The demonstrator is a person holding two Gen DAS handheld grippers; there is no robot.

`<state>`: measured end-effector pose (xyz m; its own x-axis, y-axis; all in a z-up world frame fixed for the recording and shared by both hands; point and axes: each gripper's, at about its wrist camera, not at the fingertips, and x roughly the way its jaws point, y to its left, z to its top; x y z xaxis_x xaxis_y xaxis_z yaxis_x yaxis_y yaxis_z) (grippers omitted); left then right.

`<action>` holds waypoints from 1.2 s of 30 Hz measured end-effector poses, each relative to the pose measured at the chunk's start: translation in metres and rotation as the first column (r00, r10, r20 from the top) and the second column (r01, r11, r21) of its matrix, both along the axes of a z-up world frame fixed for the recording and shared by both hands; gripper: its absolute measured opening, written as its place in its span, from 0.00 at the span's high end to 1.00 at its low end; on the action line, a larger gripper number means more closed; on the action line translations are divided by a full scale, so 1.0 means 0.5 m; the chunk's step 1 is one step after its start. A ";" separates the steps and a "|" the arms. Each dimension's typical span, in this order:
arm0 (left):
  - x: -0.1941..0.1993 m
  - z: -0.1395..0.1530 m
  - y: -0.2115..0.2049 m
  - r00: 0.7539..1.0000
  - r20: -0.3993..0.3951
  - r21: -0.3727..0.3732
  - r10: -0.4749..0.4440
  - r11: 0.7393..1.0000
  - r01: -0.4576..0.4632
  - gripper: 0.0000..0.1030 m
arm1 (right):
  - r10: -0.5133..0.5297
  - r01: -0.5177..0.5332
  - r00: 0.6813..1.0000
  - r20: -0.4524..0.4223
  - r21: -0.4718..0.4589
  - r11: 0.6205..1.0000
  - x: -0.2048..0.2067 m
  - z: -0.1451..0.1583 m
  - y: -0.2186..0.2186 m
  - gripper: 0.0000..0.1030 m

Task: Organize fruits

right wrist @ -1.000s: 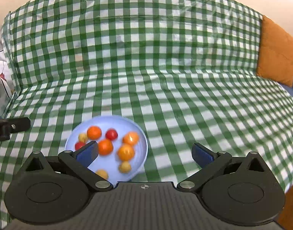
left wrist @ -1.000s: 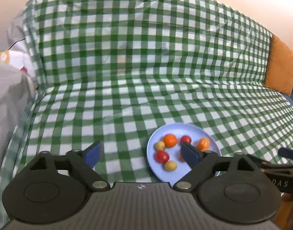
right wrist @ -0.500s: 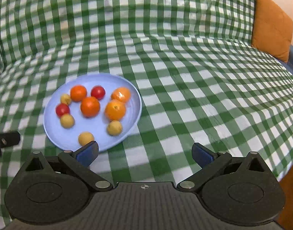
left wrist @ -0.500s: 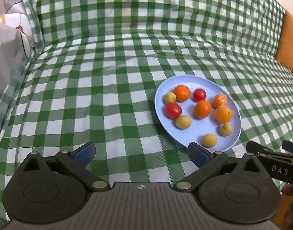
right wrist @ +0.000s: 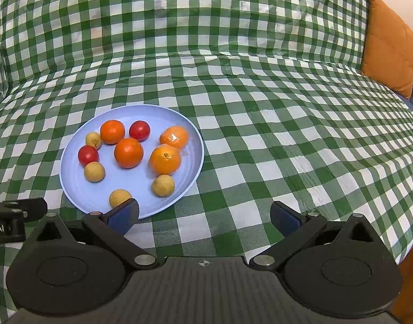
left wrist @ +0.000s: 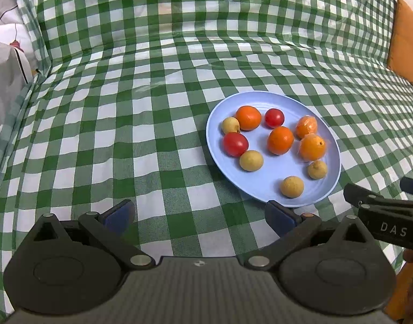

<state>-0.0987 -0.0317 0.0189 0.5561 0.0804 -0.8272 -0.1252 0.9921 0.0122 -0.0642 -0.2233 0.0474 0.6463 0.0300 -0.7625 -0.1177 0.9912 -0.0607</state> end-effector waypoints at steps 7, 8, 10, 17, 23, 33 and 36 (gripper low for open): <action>0.000 0.001 0.007 1.000 0.010 -0.009 -0.013 1.000 0.014 0.01 | 0.004 -0.004 1.000 0.005 -0.004 1.000 -0.004 0.000 0.009 0.01; 0.000 0.001 0.006 1.000 0.011 -0.006 -0.015 1.000 0.015 0.01 | 0.005 -0.005 1.000 0.005 -0.004 1.000 -0.003 0.000 0.010 0.01; 0.000 0.002 0.005 1.000 0.015 -0.009 -0.019 1.000 0.019 0.01 | 0.007 -0.007 1.000 0.005 -0.007 1.000 -0.004 -0.001 0.012 0.01; -0.001 0.003 0.007 0.999 0.026 -0.006 -0.035 0.999 0.035 0.01 | 0.011 -0.011 1.000 0.013 -0.004 1.000 -0.005 0.002 0.014 0.01; -0.001 0.003 0.008 0.999 0.030 -0.013 -0.038 0.999 0.038 0.00 | 0.023 -0.022 1.000 0.017 -0.010 1.000 -0.008 0.002 0.023 0.01; 0.000 0.003 0.002 0.998 0.039 -0.009 -0.051 0.999 0.051 0.00 | 0.028 -0.028 0.999 0.021 -0.007 1.000 -0.007 0.004 0.020 0.01; 0.000 0.003 0.002 0.998 0.039 -0.010 -0.051 0.999 0.051 0.00 | 0.034 -0.034 0.999 0.021 -0.008 0.999 -0.006 0.004 0.020 0.01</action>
<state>-0.0990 -0.0309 0.0202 0.5911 0.0420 -0.8055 -0.0747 0.9972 -0.0028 -0.0674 -0.2132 0.0493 0.6613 0.0459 -0.7487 -0.1495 0.9862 -0.0716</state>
